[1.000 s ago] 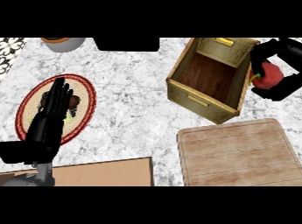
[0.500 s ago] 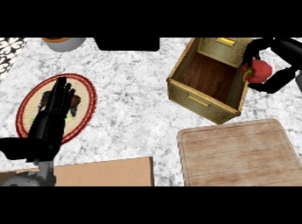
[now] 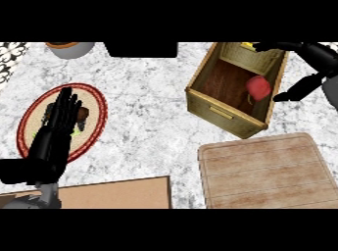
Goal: Pick the bell pepper from the cutting board and place it in the basket
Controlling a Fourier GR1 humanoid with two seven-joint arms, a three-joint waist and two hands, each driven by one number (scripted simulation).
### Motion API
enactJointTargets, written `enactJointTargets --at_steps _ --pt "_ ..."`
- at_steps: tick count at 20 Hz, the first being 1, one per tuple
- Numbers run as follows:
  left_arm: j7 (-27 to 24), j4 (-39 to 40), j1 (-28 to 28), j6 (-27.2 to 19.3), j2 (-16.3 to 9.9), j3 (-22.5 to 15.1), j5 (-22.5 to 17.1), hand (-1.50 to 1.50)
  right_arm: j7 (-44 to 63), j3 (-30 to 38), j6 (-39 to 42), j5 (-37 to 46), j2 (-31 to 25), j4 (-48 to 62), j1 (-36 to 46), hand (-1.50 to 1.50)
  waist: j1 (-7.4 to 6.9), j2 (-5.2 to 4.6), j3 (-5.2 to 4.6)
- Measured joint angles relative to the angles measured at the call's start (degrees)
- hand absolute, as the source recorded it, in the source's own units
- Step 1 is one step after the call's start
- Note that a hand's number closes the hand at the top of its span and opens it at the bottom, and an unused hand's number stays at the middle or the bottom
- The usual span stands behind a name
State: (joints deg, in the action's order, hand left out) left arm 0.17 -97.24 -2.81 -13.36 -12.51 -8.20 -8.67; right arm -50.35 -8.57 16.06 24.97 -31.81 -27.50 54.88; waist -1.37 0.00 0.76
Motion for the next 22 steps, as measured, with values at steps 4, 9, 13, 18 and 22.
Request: enactJointTargets --at_steps 4,9,13,18,22 --pt "-0.27 0.29 -0.07 -0.07 0.01 0.03 0.05 0.0 -0.97 3.26 0.28 -3.1 -0.2 1.62 1.19 -1.5 0.01 -0.09 0.08" --pt "0.26 -0.34 0.23 -0.2 0.05 0.07 0.07 0.0 -0.44 7.43 0.26 -6.53 -1.17 3.25 3.6 -1.5 0.01 -0.11 0.03" --pt "0.22 -0.49 -0.01 -0.16 0.04 0.07 0.48 0.0 0.08 9.67 0.86 -7.56 -4.23 6.15 6.24 -1.5 -0.32 -0.27 0.02" --pt "0.61 0.19 -0.77 -0.42 0.15 -0.43 1.0 0.0 2.78 13.46 3.72 -10.35 -8.44 11.37 9.23 -1.5 -0.95 -0.61 0.05" --pt "1.14 -0.16 -1.38 -0.34 0.18 -0.95 0.79 0.0 5.04 15.92 7.2 -12.6 -12.0 14.46 11.07 -1.5 -1.83 -1.1 0.04"
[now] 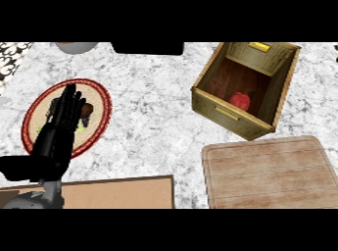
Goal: Pick the bell pepper from the cutting board and place it in the basket
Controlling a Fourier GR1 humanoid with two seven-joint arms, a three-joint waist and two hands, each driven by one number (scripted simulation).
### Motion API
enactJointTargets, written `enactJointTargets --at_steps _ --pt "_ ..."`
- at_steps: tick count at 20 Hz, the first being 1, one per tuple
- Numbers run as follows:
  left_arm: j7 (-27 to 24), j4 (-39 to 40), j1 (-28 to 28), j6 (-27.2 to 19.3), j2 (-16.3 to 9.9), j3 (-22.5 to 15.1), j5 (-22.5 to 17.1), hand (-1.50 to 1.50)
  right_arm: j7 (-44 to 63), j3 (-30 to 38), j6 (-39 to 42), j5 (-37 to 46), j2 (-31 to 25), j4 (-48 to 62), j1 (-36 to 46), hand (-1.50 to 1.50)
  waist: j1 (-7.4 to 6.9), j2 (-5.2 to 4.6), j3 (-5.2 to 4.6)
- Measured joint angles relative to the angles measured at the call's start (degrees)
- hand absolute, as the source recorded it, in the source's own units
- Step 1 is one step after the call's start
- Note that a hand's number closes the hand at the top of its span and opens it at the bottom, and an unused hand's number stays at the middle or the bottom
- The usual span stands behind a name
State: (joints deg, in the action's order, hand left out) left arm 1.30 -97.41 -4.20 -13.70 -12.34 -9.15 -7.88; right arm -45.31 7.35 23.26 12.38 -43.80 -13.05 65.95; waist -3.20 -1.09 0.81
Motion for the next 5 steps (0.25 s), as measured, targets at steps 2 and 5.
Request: enactJointTargets --at_steps 2,5 --pt "-0.23 0.15 -0.36 0.08 0.04 -0.23 -0.09 0.0 0.24 0.18 1.07 -0.16 -1.38 0.43 0.32 -1.5 -0.35 -0.22 0.02" --pt "0.13 -0.02 -0.63 -0.18 0.06 -0.56 -0.16 0.0 1.64 0.8 4.04 -1.14 -3.55 0.97 0.94 -1.5 -0.62 -0.42 0.03"
